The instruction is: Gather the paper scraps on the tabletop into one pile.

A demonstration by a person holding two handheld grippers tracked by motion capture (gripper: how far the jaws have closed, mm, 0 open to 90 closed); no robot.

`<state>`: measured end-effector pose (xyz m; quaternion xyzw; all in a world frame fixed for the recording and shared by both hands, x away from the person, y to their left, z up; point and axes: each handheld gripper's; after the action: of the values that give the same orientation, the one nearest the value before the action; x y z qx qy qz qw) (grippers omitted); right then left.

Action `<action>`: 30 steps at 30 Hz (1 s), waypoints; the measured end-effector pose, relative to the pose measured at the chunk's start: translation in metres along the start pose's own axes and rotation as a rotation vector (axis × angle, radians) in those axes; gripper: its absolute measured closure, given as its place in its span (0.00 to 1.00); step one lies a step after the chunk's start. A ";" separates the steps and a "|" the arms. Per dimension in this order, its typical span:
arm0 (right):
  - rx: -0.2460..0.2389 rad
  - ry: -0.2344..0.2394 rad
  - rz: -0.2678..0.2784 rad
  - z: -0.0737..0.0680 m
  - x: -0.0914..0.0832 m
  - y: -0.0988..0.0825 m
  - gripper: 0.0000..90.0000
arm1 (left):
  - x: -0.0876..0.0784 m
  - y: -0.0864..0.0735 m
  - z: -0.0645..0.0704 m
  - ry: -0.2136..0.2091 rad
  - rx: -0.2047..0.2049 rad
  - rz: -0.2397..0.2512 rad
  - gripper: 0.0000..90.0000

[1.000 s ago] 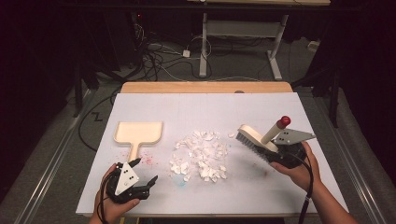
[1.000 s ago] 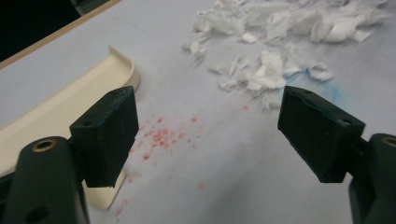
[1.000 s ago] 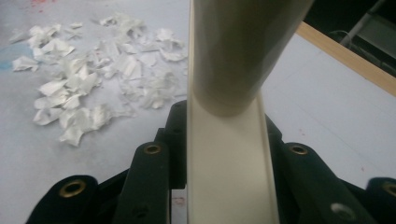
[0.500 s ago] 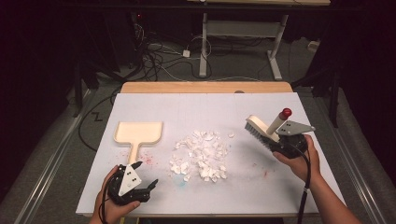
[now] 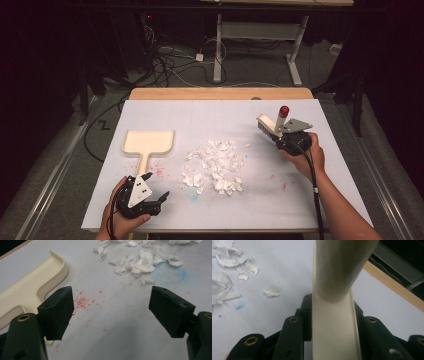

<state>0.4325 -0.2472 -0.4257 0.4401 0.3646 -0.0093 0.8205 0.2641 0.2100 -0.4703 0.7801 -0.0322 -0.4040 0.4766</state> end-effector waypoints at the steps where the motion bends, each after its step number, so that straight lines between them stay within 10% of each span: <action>1: -0.003 0.001 -0.007 -0.002 0.004 0.001 0.76 | 0.000 0.000 0.000 0.001 0.005 -0.001 0.22; 19: -0.143 0.053 -0.044 -0.053 0.025 0.021 0.76 | -0.001 -0.002 0.002 -0.016 0.005 -0.011 0.22; 30: -0.205 0.227 -0.004 -0.096 -0.006 0.021 0.76 | -0.001 -0.001 0.003 -0.023 0.005 -0.008 0.22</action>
<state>0.3784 -0.1662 -0.4400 0.3517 0.4550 0.0762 0.8145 0.2610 0.2092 -0.4711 0.7768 -0.0353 -0.4147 0.4726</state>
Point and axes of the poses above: each handheld gripper's, and its own axes: x roughly forward along the jaws, y roughly out of its top, z roughly to its right, and after that the axes turned 1 degree about -x, right-handed
